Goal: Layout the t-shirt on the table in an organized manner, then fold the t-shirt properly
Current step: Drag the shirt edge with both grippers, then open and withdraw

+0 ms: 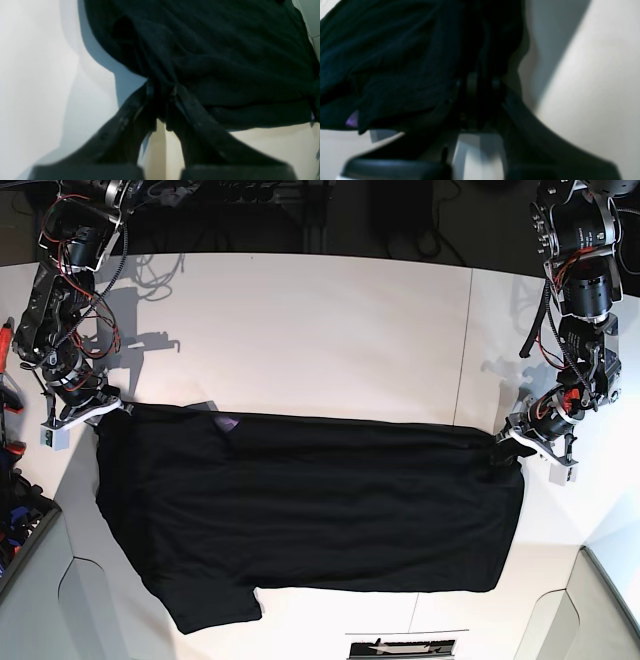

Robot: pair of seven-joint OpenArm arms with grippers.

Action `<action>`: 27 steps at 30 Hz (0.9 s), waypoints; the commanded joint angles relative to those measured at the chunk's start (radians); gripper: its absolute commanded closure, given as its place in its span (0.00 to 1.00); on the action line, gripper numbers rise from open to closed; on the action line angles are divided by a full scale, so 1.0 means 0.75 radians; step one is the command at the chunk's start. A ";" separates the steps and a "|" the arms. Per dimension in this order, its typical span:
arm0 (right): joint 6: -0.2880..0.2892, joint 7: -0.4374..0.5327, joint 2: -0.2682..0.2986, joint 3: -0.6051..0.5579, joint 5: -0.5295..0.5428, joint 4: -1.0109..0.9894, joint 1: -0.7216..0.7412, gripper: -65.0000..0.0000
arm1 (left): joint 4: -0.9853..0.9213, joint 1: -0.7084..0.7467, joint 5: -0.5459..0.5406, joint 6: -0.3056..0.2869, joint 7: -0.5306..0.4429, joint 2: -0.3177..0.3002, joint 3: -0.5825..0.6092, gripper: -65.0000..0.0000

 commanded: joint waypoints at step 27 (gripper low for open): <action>0.037 -0.233 0.112 0.141 0.273 0.565 -0.500 1.00 | 0.887 0.699 -0.213 -0.152 0.264 -0.195 -0.166 1.00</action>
